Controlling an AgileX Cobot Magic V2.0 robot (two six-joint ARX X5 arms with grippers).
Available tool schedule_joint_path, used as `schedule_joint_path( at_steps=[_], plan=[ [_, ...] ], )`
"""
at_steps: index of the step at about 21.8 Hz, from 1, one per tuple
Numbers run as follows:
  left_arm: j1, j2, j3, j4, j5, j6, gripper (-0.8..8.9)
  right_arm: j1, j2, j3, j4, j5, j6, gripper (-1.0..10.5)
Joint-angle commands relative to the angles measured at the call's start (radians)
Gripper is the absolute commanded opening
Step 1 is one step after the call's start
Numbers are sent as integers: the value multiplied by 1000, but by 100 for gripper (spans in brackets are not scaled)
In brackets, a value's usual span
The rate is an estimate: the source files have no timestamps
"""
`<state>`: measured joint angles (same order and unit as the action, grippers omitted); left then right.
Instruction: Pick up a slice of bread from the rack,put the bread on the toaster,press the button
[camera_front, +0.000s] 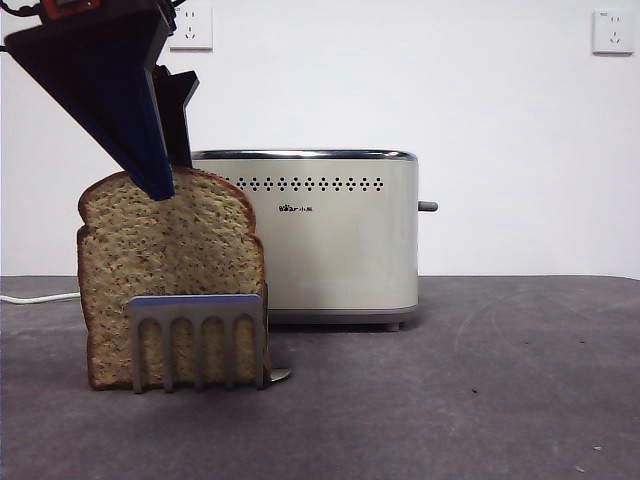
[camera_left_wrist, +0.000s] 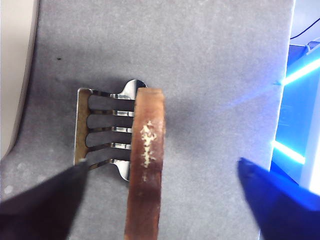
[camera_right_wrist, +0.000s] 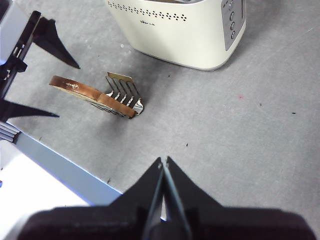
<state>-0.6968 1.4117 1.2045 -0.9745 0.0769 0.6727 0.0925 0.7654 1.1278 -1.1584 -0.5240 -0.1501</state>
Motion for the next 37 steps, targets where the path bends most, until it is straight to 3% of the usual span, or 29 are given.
schedule_joint_path(
  at_steps=[1, 6, 11, 19, 29, 33, 37],
  plan=[
    [-4, 6, -1, -4, -11, 9, 150, 3, 0, 1, 6, -2, -8, -11],
    [-4, 6, -1, -8, -23, 8, 114, 3, 0, 1, 6, -2, -8, -11],
    [-4, 6, -1, -16, -17, 8, -4, 3, 0, 1, 6, -2, -8, -11],
    [-4, -2, 15, -21, -26, 8, -8, 3, 0, 1, 6, -2, -8, -11],
    [-4, -22, 380, -184, -24, 1, -8, 3, 0, 1, 7, -1, -8, -11],
    [-4, -22, 542, -142, -72, 17, -9, 3, 0, 1, 8, -1, -8, -11],
    [-2, -18, 616, -71, -138, 95, -9, 3, 3, 1, 12, -2, -8, -11]
  ],
)
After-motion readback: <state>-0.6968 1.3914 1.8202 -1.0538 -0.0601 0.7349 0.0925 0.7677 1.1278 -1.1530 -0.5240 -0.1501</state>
